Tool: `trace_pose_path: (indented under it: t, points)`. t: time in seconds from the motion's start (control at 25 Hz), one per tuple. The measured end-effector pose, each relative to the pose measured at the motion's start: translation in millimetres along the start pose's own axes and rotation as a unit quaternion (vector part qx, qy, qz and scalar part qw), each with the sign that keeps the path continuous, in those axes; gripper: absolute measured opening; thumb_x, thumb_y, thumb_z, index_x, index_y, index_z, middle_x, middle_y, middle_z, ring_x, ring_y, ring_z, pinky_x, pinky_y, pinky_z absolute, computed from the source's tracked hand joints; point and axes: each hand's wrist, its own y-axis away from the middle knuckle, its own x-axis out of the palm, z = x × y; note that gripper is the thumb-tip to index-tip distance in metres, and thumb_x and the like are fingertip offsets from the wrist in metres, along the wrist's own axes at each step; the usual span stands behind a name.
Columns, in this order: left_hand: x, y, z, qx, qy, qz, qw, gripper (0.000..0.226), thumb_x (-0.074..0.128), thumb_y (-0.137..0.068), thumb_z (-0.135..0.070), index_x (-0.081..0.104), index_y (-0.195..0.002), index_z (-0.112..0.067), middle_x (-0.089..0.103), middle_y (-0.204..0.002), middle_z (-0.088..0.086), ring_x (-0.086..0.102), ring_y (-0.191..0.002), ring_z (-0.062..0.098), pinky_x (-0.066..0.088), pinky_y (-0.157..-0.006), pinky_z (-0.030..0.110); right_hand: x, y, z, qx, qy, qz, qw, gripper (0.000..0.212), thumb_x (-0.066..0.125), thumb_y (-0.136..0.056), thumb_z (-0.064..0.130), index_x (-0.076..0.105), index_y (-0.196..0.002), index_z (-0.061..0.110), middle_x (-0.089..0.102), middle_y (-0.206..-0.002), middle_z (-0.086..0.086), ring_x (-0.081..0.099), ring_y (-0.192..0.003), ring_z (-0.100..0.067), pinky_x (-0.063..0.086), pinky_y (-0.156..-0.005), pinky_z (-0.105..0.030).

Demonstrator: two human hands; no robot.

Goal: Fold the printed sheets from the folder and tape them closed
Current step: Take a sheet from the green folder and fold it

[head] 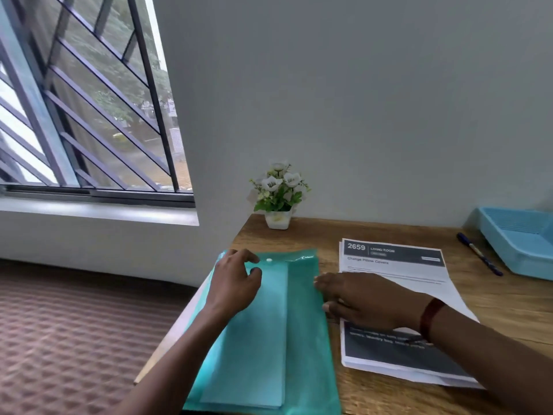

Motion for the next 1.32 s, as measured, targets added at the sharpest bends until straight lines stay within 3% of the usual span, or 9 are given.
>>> trace_pose_path:
  t: [0.2, 0.28, 0.36, 0.48, 0.64, 0.8, 1.04, 1.16, 1.32]
  points:
    - [6, 3, 17, -0.035, 0.007, -0.047, 0.998, 0.018, 0.062, -0.08, -0.014, 0.07, -0.095, -0.017, 0.063, -0.101, 0.002, 0.059, -0.083, 0.022, 0.043, -0.076, 0.028, 9, -37, 9, -0.005, 0.04, 0.016, 0.999, 0.05, 0.033, -0.102, 0.046, 0.042, -0.142, 0.019, 0.038, -0.152, 0.0, 0.042, -0.135, -0.019, 0.04, -0.106, -0.038]
    - [11, 6, 22, -0.036, 0.004, -0.052, 0.998, 0.01, 0.063, -0.078, -0.017, 0.069, -0.086, -0.021, 0.062, -0.093, -0.001, 0.06, -0.089, 0.025, 0.047, -0.089, 0.042, 12, -51, 9, -0.006, 0.049, 0.015, 0.999, 0.049, 0.032, -0.101, 0.048, 0.046, -0.137, 0.019, 0.043, -0.148, 0.0, 0.046, -0.131, -0.021, 0.042, -0.104, -0.04]
    - [15, 8, 25, -0.04, -0.024, -0.025, 0.999, 0.006, 0.062, -0.08, -0.026, 0.067, -0.084, -0.026, 0.058, -0.093, -0.006, 0.056, -0.098, 0.021, 0.036, -0.103, 0.057, 14, -64, 7, -0.005, 0.054, 0.007, 0.998, 0.046, 0.032, -0.1, 0.048, 0.051, -0.131, 0.019, 0.047, -0.143, -0.001, 0.049, -0.126, -0.022, 0.045, -0.099, -0.041]
    - [19, 10, 25, -0.032, -0.059, 0.02, 0.998, 0.015, 0.058, -0.084, -0.038, 0.064, -0.093, -0.028, 0.052, -0.104, -0.008, 0.047, -0.113, 0.017, 0.017, -0.114, 0.058, 15, -80, 7, 0.009, 0.055, -0.025, 0.998, 0.039, 0.035, -0.099, 0.046, 0.053, -0.122, 0.021, 0.055, -0.133, 0.001, 0.053, -0.119, -0.021, 0.049, -0.091, -0.041]
    - [19, 10, 23, -0.019, -0.074, 0.023, 0.997, 0.026, 0.051, -0.086, -0.046, 0.058, -0.104, -0.03, 0.05, -0.114, -0.009, 0.044, -0.119, 0.016, 0.014, -0.115, 0.056, 22, -92, 5, 0.028, 0.021, -0.097, 0.995, 0.033, 0.037, -0.097, 0.039, 0.054, -0.121, 0.022, 0.061, -0.124, 0.004, 0.057, -0.113, -0.018, 0.049, -0.088, -0.036]
    - [20, 11, 23, -0.001, -0.093, 0.029, 0.995, 0.041, 0.047, -0.087, -0.05, 0.053, -0.122, -0.031, 0.049, -0.129, -0.01, 0.039, -0.127, 0.015, 0.012, -0.115, 0.058, 26, -98, -1, 0.035, 0.002, -0.125, 0.992, 0.018, 0.042, -0.093, 0.028, 0.059, -0.096, 0.024, 0.067, -0.102, 0.002, 0.061, -0.093, -0.019, 0.046, -0.072, -0.033]
    - [21, 14, 19, 0.027, -0.143, 0.071, 0.987, 0.048, 0.041, -0.089, -0.054, 0.048, -0.131, -0.033, 0.044, -0.137, -0.01, 0.035, -0.132, 0.013, 0.007, -0.114, 0.064, 29, -103, -1, 0.038, 0.087, -0.145, 0.985, 0.014, 0.054, -0.082, 0.019, 0.062, -0.093, 0.022, 0.068, -0.089, -0.001, 0.065, -0.081, -0.025, 0.049, -0.063, -0.037]
    - [23, 18, 18, 0.074, -0.166, 0.088, 0.979, 0.052, 0.039, -0.091, -0.055, 0.045, -0.137, -0.032, 0.04, -0.143, -0.01, 0.031, -0.136, 0.012, 0.006, -0.115, 0.064, 29, -109, 1, 0.037, 0.159, -0.177, 0.971, 0.018, 0.069, -0.069, 0.011, 0.055, -0.078, 0.02, 0.06, -0.069, -0.001, 0.06, -0.056, -0.025, 0.038, -0.043, -0.033]
    - [23, 20, 16, 0.131, -0.188, 0.107, 0.967, 0.054, 0.036, -0.095, -0.052, 0.04, -0.143, -0.028, 0.035, -0.152, -0.008, 0.024, -0.142, 0.011, 0.001, -0.118, 0.058, 28, -116, -4, 0.006, 0.202, -0.205, 0.958, 0.014, 0.073, -0.066, 0.014, 0.06, -0.068, 0.018, 0.053, -0.069, -0.001, 0.053, -0.053, -0.021, 0.028, -0.043, -0.029]
